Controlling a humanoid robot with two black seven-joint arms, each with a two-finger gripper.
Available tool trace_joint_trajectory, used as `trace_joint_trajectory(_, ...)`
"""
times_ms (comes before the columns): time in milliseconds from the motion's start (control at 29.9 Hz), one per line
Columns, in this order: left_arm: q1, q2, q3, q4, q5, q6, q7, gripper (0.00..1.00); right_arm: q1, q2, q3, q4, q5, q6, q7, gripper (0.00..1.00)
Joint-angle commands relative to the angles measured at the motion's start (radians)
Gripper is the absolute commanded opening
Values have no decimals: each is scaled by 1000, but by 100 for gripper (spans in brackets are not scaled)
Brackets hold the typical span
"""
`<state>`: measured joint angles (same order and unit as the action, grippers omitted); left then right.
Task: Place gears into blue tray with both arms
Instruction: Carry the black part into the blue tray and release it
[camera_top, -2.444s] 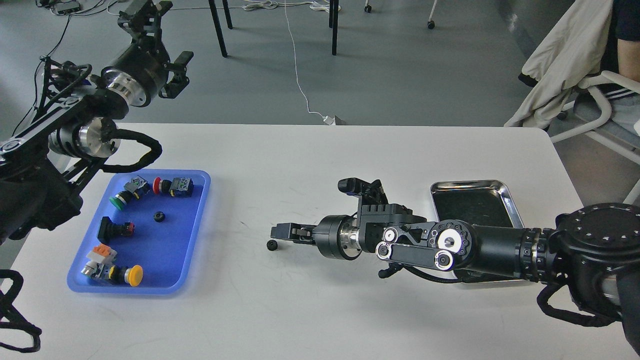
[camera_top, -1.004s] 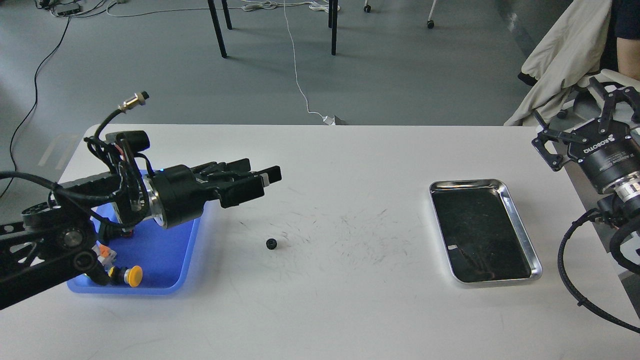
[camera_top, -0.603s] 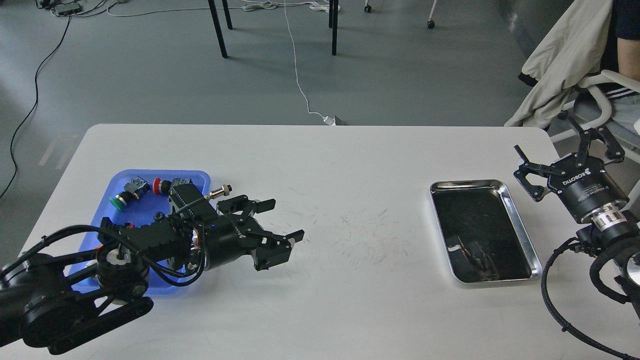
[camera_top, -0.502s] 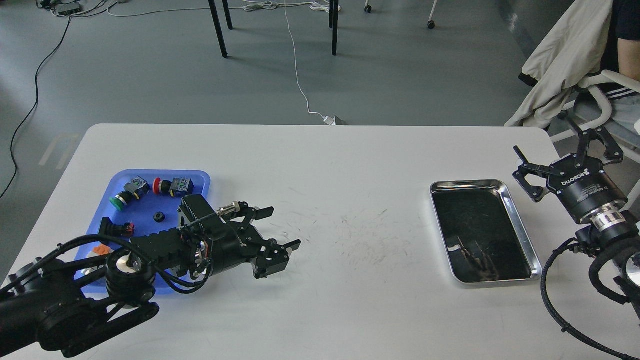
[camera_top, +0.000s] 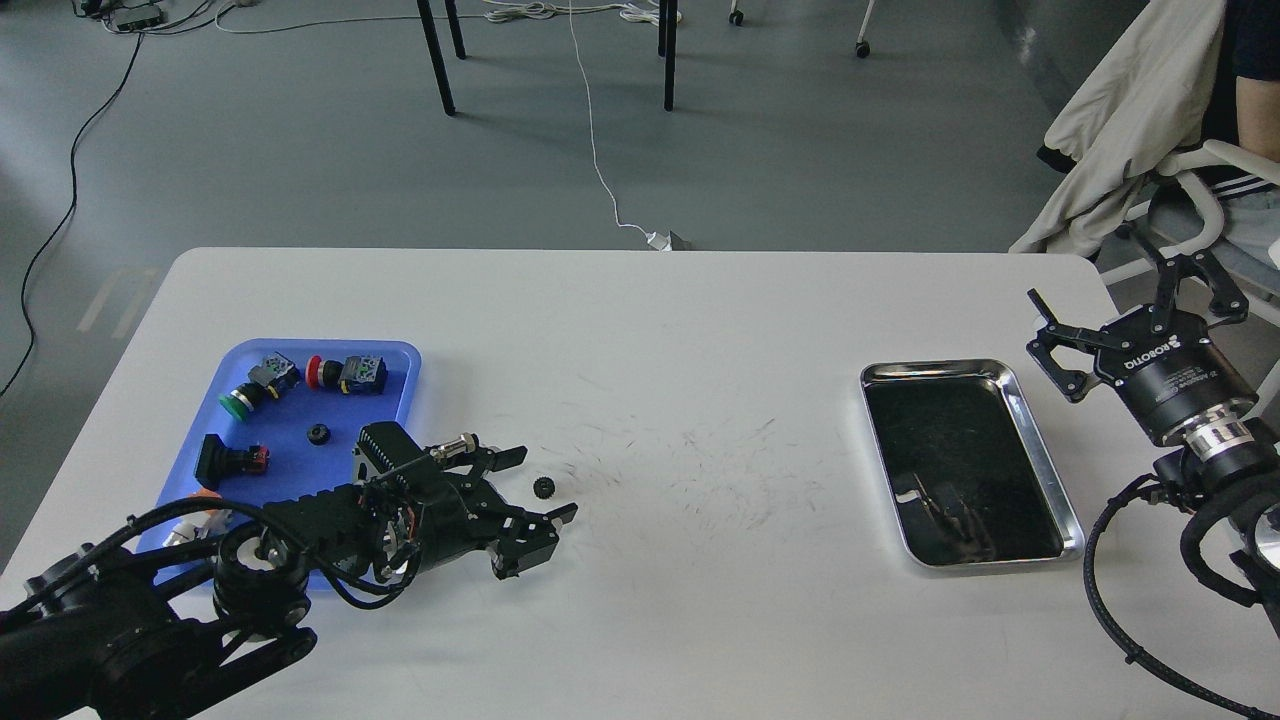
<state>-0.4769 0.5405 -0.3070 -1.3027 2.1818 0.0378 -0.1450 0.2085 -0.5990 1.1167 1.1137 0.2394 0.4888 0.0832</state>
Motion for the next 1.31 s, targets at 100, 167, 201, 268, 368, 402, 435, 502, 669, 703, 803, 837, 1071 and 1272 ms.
trace_joint_trajectory(100, 1, -20, 0, 34, 0, 1, -1, 72, 0, -4, 2, 3, 0, 0, 1, 96)
trace_joint_trajectory(167, 1, -25, 0, 46, 0, 1, -1, 65, 0, -5, 3, 3, 0, 0, 0, 96)
trace_joint_trajectory(201, 1, -27, 0, 51, 0, 1, -1, 61, 0, -5, 5, 3, 0, 0, 1, 96)
trace_joint_trajectory(268, 1, -27, 0, 54, 0, 1, -2, 47, 0, -7, 6, 3, 0, 0, 1, 96)
trace_joint_trajectory(368, 1, -25, 2, 56, 0, 1, -4, 34, 0, -7, 6, 3, 0, 0, 1, 96)
trace_joint_trajectory(402, 3, -25, 2, 56, 0, 1, -5, 23, 0, -7, 6, 3, 0, 0, 1, 96)
trace_joint_trajectory(435, 6, -24, 2, 56, 0, 1, -7, 15, 0, -7, 6, 3, 0, 0, 0, 96)
trace_joint_trajectory(502, 14, -19, 0, 56, 0, 1, -10, 9, 0, -7, 6, 3, 0, 0, 1, 96)
trace_joint_trajectory(669, 8, 41, -18, 25, 0, 13, -11, 7, 0, -7, 11, 5, 0, 0, 1, 96)
trace_joint_trajectory(703, -3, 68, -29, -4, 0, 17, -12, 7, 2, -7, 11, 5, 0, 0, 1, 96)
trace_joint_trajectory(803, -46, 175, -90, -105, -63, 17, -10, 7, 2, -8, 14, 5, 0, 0, 1, 96)
trace_joint_trajectory(837, -66, 214, -101, -128, -98, 17, -8, 7, 2, -10, 14, 6, 0, 0, 1, 96)
trace_joint_trajectory(1071, -101, 444, -90, -138, -246, 42, -64, 8, 2, -19, 14, 18, 0, 0, 1, 96)
trace_joint_trajectory(1272, 64, 481, -73, -101, -298, 123, -68, 10, 2, -22, 14, 18, 0, 0, 1, 96)
